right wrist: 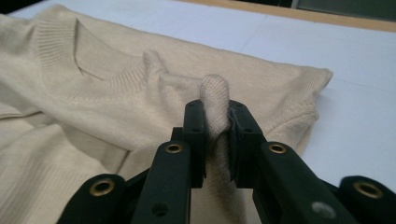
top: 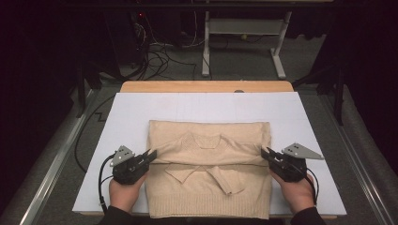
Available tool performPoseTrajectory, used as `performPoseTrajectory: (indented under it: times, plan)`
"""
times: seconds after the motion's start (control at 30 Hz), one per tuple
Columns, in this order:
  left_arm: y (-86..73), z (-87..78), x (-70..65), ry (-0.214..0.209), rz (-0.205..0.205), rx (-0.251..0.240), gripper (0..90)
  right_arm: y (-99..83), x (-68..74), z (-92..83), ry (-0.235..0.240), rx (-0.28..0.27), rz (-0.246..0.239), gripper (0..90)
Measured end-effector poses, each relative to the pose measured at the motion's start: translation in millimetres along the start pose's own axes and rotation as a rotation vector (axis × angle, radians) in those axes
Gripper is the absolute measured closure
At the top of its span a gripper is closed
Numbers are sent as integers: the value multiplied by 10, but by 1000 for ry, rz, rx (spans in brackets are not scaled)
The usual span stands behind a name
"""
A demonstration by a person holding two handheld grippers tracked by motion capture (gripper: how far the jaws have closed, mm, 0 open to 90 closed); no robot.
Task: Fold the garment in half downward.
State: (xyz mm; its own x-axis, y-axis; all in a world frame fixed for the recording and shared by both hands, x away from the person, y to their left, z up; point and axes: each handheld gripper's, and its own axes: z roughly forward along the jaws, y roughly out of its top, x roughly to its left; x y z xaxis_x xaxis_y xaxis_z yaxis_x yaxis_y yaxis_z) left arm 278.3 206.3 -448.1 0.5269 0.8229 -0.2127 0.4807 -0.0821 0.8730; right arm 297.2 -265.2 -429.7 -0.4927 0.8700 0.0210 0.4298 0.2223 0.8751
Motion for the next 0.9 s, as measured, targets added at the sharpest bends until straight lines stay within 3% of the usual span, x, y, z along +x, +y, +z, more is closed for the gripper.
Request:
performPoseTrajectory:
  times: [0.17,0.37,0.47,0.9]
  plan:
    - [-57,-138,-116,-12,20,0,785,-86,91,-214,11,-43,3,806]
    - [-185,-260,-124,-15,9,22,785,-220,171,-379,32,-67,21,804]
    - [-266,-278,-102,-17,-7,49,783,-312,197,-400,31,-56,20,804]
    - [-483,-280,-173,-27,-8,130,777,-540,213,-423,16,13,20,801]
